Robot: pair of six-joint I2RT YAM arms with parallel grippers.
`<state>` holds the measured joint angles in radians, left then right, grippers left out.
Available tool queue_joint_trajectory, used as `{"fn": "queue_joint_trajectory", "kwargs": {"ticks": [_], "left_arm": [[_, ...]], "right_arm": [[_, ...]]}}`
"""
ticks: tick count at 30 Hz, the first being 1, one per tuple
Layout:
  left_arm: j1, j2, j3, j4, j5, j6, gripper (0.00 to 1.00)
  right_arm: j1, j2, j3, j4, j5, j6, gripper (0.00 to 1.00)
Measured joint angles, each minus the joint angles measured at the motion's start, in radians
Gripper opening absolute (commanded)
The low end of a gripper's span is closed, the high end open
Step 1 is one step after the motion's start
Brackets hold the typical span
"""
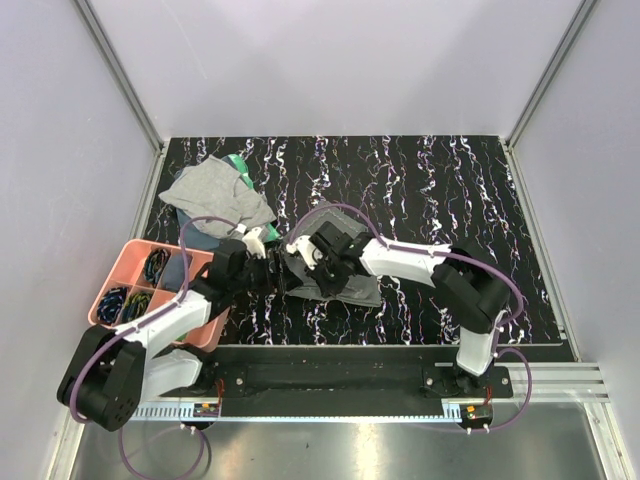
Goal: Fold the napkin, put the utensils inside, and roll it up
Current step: Roll the napkin with the utensil
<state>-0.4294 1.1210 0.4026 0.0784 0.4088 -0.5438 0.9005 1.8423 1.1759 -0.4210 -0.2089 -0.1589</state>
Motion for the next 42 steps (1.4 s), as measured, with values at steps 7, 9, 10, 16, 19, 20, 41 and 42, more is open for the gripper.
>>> {"fn": "queue_joint_trajectory", "kwargs": {"ticks": [7, 9, 10, 16, 19, 20, 41, 42], "left_arm": [[-0.003, -0.04, -0.059, 0.027, 0.009, 0.001, 0.91], [-0.005, -0.041, -0.081, 0.045, 0.013, 0.001, 0.92], [-0.005, -0.041, -0.092, 0.055, 0.015, 0.0, 0.92], [-0.006, -0.018, -0.113, 0.127, 0.019, 0.005, 0.91], [-0.006, 0.026, -0.113, 0.18, 0.025, 0.011, 0.88], [-0.006, 0.038, -0.113, 0.189, 0.026, 0.012, 0.87], [-0.007, 0.171, -0.113, 0.319, 0.113, 0.042, 0.61], [-0.007, 0.173, -0.113, 0.32, 0.114, 0.042, 0.59]], "right_arm": [[-0.029, 0.046, 0.08, -0.103, -0.092, 0.006, 0.0], [-0.04, 0.063, 0.1, -0.127, -0.12, 0.006, 0.0], [-0.045, 0.071, 0.109, -0.138, -0.133, 0.006, 0.0], [-0.068, 0.119, 0.148, -0.184, -0.202, 0.006, 0.0], [-0.073, 0.132, 0.157, -0.205, -0.225, 0.005, 0.0], [-0.074, 0.134, 0.159, -0.209, -0.231, 0.005, 0.0], [-0.132, 0.24, 0.261, -0.314, -0.357, 0.002, 0.0], [-0.134, 0.245, 0.264, -0.319, -0.361, 0.001, 0.0]]}}
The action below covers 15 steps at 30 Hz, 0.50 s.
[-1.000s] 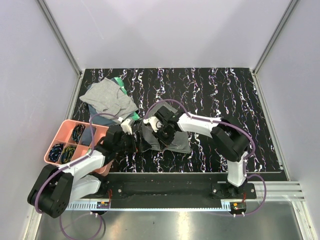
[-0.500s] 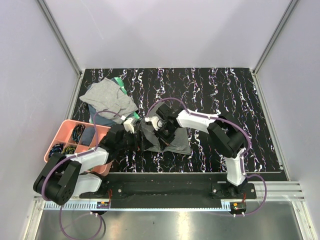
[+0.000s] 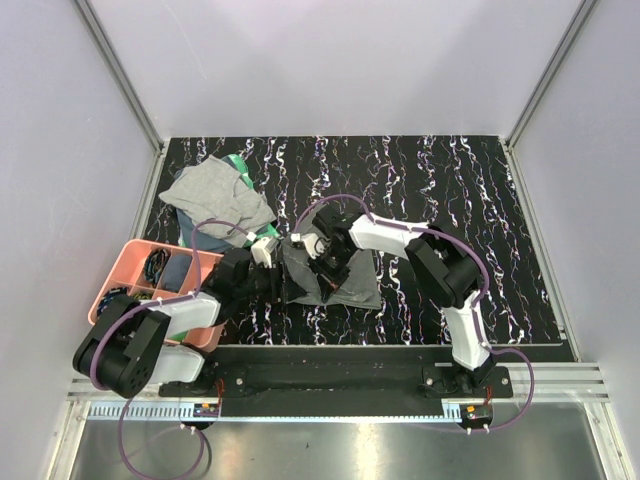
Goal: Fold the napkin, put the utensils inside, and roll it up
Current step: Roll the napkin with the utensil
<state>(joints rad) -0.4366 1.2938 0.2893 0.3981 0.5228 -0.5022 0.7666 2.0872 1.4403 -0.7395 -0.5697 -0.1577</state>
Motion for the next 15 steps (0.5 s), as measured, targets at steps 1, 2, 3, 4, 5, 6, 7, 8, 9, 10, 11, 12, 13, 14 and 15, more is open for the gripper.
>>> {"fn": "queue_joint_trajectory", "kwargs": {"ticks": [1, 2, 3, 4, 5, 6, 7, 8, 9, 10, 11, 12, 13, 14, 15], "left_arm": [[0.0, 0.0, 0.0, 0.002, 0.001, 0.001, 0.56], [0.0, 0.0, 0.0, 0.003, 0.002, 0.001, 0.49], [-0.001, 0.0, 0.0, 0.005, 0.002, 0.001, 0.46], [-0.001, 0.0, 0.0, 0.006, 0.002, 0.001, 0.43], [-0.001, 0.0, 0.0, 0.006, 0.001, 0.001, 0.41], [-0.001, 0.003, 0.0, 0.007, 0.001, 0.004, 0.35], [-0.001, 0.006, 0.0, 0.006, 0.0, 0.005, 0.32], [-0.001, 0.01, 0.001, 0.006, 0.0, 0.003, 0.29], [-0.001, 0.014, 0.002, 0.003, 0.0, 0.004, 0.23], [-0.001, 0.018, 0.003, 0.0, -0.001, 0.005, 0.2], [-0.001, 0.022, 0.005, -0.004, -0.002, 0.004, 0.16], [-0.001, 0.025, 0.006, -0.008, -0.002, 0.003, 0.12], [-0.001, 0.027, 0.008, -0.01, -0.002, 0.003, 0.1], [-0.001, 0.03, 0.011, -0.01, -0.001, 0.001, 0.08], [-0.001, 0.032, 0.012, -0.011, -0.001, 0.0, 0.03]], "right_arm": [[-0.003, 0.006, 0.008, -0.007, -0.004, 0.0, 0.0], [-0.005, 0.01, 0.011, -0.011, -0.008, 0.0, 0.0], [-0.007, 0.013, 0.014, -0.014, -0.013, 0.0, 0.0], [-0.009, 0.016, 0.017, -0.018, -0.018, 0.0, 0.0], [-0.01, 0.019, 0.021, -0.021, -0.02, 0.0, 0.0], [-0.012, 0.023, 0.026, -0.025, -0.024, 0.0, 0.0], [-0.014, 0.024, 0.027, -0.026, -0.026, 0.0, 0.0], [-0.016, 0.024, 0.027, -0.026, -0.027, 0.0, 0.0], [-0.017, 0.024, 0.028, -0.027, -0.027, 0.0, 0.03], [-0.02, 0.024, 0.03, -0.027, -0.027, 0.0, 0.05], [-0.023, 0.024, 0.032, -0.029, -0.027, 0.0, 0.06], [-0.027, 0.024, 0.035, -0.029, -0.027, 0.001, 0.09], [-0.03, 0.024, 0.038, -0.03, -0.029, 0.002, 0.13], [-0.034, 0.023, 0.039, -0.029, -0.031, 0.001, 0.16], [-0.039, 0.023, 0.04, -0.029, -0.034, 0.003, 0.25]]}}
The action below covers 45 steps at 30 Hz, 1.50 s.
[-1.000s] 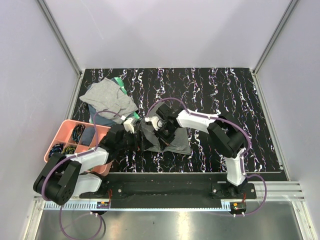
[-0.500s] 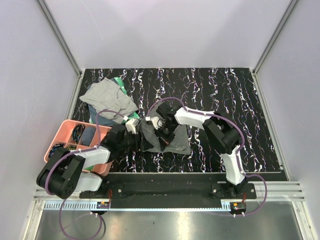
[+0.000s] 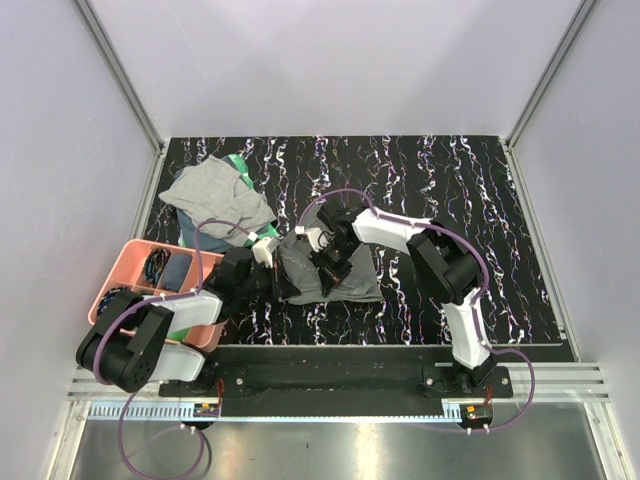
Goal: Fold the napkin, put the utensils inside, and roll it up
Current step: Roll the napkin with the utensil
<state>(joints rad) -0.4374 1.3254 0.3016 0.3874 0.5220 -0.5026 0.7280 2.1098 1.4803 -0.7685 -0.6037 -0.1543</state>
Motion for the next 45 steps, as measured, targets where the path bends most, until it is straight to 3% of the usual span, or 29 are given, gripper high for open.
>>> {"fn": "queue_joint_trajectory", "kwargs": {"ticks": [3, 8, 13, 17, 20, 28, 45], "left_arm": [[0.0, 0.0, 0.003, 0.0, 0.001, -0.004, 0.0], [0.0, 0.011, 0.013, -0.005, 0.001, -0.007, 0.0], [0.0, 0.043, 0.037, -0.036, 0.001, -0.02, 0.0], [0.0, 0.058, 0.056, -0.06, 0.002, -0.034, 0.0], [0.0, 0.067, 0.072, -0.082, 0.002, -0.041, 0.0], [0.0, 0.084, 0.103, -0.126, 0.006, -0.049, 0.0], [0.0, 0.084, 0.135, -0.193, 0.005, -0.048, 0.0]], "right_arm": [[-0.01, -0.008, 0.0, -0.001, -0.009, 0.011, 0.48], [-0.014, -0.107, -0.055, 0.044, 0.034, 0.021, 0.63], [-0.021, -0.377, -0.26, 0.161, 0.195, 0.021, 0.73], [-0.004, -0.581, -0.41, 0.266, 0.322, 0.012, 0.74], [0.028, -0.64, -0.455, 0.313, 0.393, 0.002, 0.74], [0.158, -0.637, -0.52, 0.391, 0.541, -0.049, 0.74], [0.215, -0.557, -0.525, 0.428, 0.596, -0.058, 0.69]]}}
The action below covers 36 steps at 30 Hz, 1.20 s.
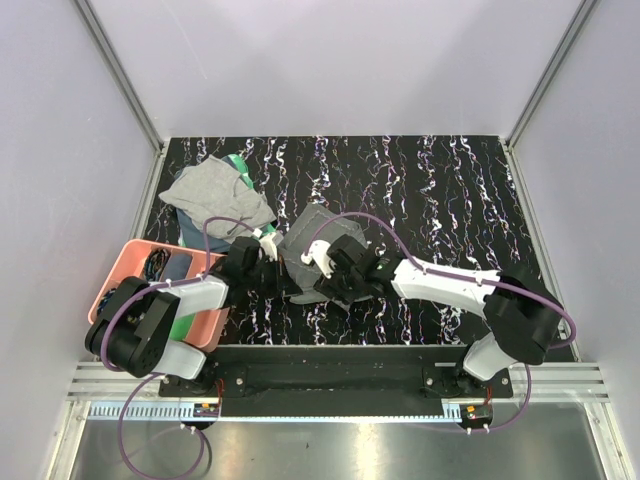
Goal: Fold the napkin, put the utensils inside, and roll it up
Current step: Roll the napkin with the utensil
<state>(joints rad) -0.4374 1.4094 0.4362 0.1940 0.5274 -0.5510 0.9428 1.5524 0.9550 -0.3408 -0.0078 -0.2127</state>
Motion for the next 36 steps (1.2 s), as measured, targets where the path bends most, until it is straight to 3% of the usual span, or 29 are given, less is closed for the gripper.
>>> {"fn": "queue_joint_trajectory", "kwargs": {"ticks": [5, 8, 11, 13, 16, 21, 25, 36], "left_arm": [[0.0, 0.0, 0.011, -0.024, 0.0, 0.0, 0.0], [0.0, 0.0, 0.018, -0.039, 0.0, 0.0, 0.0], [0.0, 0.0, 0.022, -0.045, 0.0, 0.0, 0.0], [0.0, 0.0, 0.024, -0.046, 0.001, 0.0, 0.0], [0.0, 0.0, 0.029, -0.051, 0.001, 0.0, 0.0], [0.0, 0.0, 0.037, -0.068, 0.001, 0.002, 0.0], [0.0, 0.0, 0.044, -0.082, 0.001, 0.013, 0.0], [-0.006, 0.01, 0.058, -0.1, 0.023, 0.05, 0.0]], "right_arm": [[0.048, 0.004, -0.016, 0.003, 0.046, 0.011, 0.68], [0.071, 0.031, -0.017, 0.006, 0.077, 0.018, 0.59], [0.073, 0.072, -0.015, 0.003, 0.106, 0.029, 0.41], [0.073, 0.102, -0.008, -0.002, 0.129, 0.031, 0.23], [0.073, 0.135, 0.005, -0.007, 0.157, 0.033, 0.08], [0.073, 0.15, 0.029, -0.033, 0.171, 0.033, 0.0], [0.073, 0.163, 0.061, -0.075, 0.154, 0.025, 0.0], [0.043, 0.254, 0.249, -0.317, -0.109, 0.031, 0.0]]}}
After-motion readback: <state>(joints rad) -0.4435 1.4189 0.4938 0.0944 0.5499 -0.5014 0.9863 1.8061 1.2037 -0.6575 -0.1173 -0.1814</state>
